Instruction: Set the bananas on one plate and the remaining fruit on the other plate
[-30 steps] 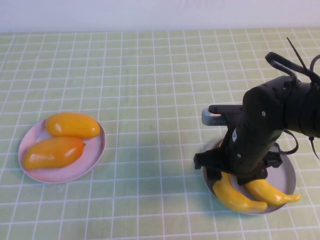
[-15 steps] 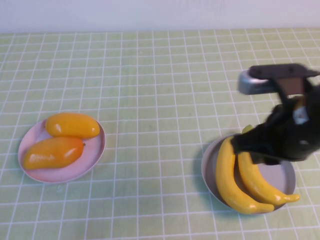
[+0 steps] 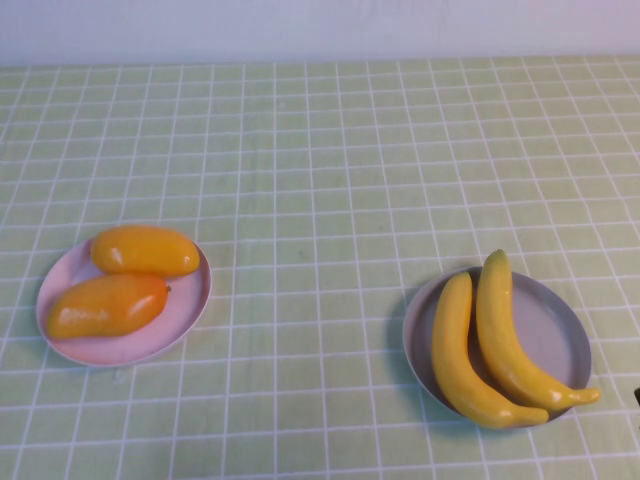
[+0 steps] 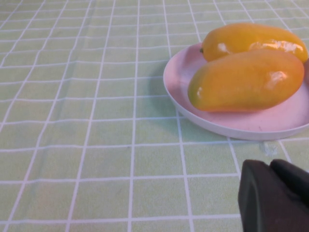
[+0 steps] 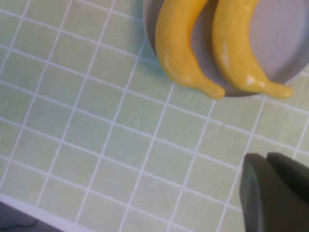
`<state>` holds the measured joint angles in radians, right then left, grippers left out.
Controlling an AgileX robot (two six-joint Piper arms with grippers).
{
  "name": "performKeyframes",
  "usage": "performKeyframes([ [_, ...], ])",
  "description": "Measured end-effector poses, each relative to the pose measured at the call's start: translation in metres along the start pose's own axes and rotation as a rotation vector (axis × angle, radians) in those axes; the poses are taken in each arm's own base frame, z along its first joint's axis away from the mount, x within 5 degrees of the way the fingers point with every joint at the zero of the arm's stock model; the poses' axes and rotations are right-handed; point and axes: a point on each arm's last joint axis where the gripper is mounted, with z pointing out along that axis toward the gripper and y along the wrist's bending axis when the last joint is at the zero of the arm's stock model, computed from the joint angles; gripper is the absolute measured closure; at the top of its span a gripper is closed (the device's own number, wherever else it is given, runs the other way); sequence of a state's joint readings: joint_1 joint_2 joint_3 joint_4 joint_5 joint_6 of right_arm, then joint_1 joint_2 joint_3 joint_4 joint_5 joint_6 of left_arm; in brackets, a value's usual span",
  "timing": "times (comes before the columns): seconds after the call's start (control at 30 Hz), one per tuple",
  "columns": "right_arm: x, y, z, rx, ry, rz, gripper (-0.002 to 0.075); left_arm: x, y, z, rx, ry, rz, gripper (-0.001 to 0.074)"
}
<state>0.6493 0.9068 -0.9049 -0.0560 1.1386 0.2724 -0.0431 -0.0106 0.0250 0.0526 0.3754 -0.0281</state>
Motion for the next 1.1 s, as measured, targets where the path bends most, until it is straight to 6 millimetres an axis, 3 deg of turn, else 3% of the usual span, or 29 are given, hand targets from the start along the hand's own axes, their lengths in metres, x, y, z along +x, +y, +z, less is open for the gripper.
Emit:
performKeyframes([
  [0.17, 0.014, -0.002, 0.008, -0.030, -0.080, -0.088, 0.0741, 0.000, 0.000, 0.000, 0.000, 0.000, 0.000, 0.0732],
  [0.4, 0.041, -0.013, 0.042, -0.006, -0.263, -0.100, 0.0741, 0.000, 0.000, 0.000, 0.000, 0.000, 0.002, 0.0732],
  [0.57, 0.067, -0.042, 0.058, 0.078, -0.496, 0.060, 0.0741, 0.000, 0.000, 0.000, 0.000, 0.000, 0.002, 0.0732],
  [0.73, 0.106, -0.066, 0.066, 0.245, -0.766, 0.227, 0.0741, 0.000, 0.000, 0.000, 0.000, 0.000, 0.002, 0.0732],
  [0.9, 0.138, -0.070, 0.073, 0.347, -0.923, 0.310, 0.0742, 0.000, 0.000, 0.000, 0.000, 0.000, 0.002, 0.0732],
  [1.1, 0.150, -0.067, 0.070, 0.374, -0.988, 0.321, 0.0742, 0.000, 0.000, 0.000, 0.000, 0.000, 0.002, 0.0733],
])
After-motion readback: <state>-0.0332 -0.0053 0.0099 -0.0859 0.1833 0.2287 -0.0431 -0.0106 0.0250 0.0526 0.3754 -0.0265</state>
